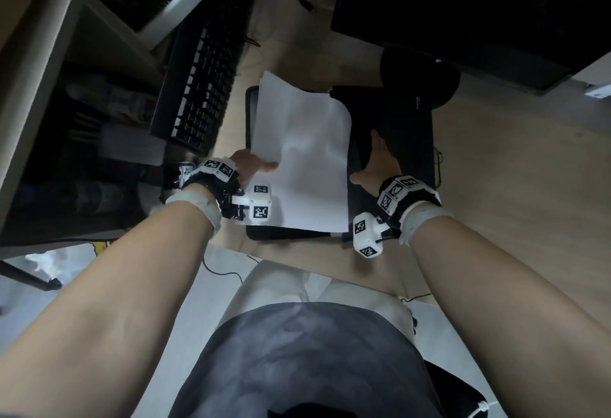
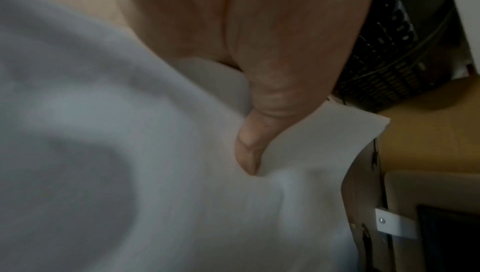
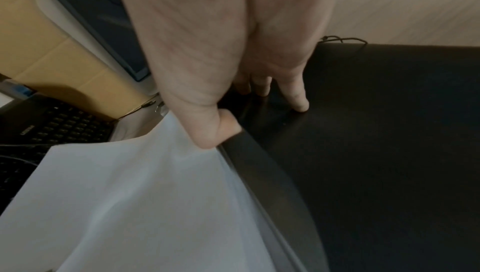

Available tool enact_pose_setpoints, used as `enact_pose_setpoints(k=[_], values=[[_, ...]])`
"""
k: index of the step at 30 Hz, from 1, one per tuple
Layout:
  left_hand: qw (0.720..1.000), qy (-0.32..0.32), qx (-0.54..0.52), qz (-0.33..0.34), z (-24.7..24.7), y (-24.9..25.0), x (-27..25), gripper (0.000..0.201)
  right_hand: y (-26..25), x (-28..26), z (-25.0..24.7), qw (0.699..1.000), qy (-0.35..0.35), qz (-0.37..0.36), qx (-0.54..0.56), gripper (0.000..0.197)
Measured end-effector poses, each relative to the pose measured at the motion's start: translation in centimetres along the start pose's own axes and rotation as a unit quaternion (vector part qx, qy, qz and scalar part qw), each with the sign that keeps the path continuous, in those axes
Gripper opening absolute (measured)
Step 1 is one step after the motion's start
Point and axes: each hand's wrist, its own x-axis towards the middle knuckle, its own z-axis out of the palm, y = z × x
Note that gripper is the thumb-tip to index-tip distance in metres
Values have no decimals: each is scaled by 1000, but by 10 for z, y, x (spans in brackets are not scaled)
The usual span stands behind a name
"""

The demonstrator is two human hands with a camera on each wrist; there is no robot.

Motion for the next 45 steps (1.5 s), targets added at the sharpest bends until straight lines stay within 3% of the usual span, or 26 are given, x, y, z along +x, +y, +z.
enact_pose_setpoints(k=[3,6,13,16,18,22,26,35,41,45], values=[[999,-36,-19,-4,10,-1,-5,64,4,-4,-6,1000,-4,-7,15,114],[1000,-11,-15,-23,21,0,-11,63,7,-7,-7,1000,1,-5,30,113],[998,-8,27,-58,59,7,-23,90,2,-12,-4,999,16,-27,8,107],[998,16,-57,-20,67,-1,-19,69,2,-13,-6,999,17,-33,2,106],[998,37,-54,8,63,-3,-18,64,3,-15,-7,999,22,-33,8,108],[998,60,12,6,61,1,-14,80,-1,-19,-11,1000,2,-24,2,115],[997,78,28,-7,66,7,-17,68,-5,-25,-16,1000,-7,-24,6,117],[994,100,29,-31,72,11,-12,77,3,-32,-36,998,-23,-49,46,116],[995,98,-3,-20,75,12,-11,76,4,-31,-33,997,-28,-58,45,113],[994,68,-81,3,71,-4,-8,83,9,-28,-26,998,-6,-50,48,111]])
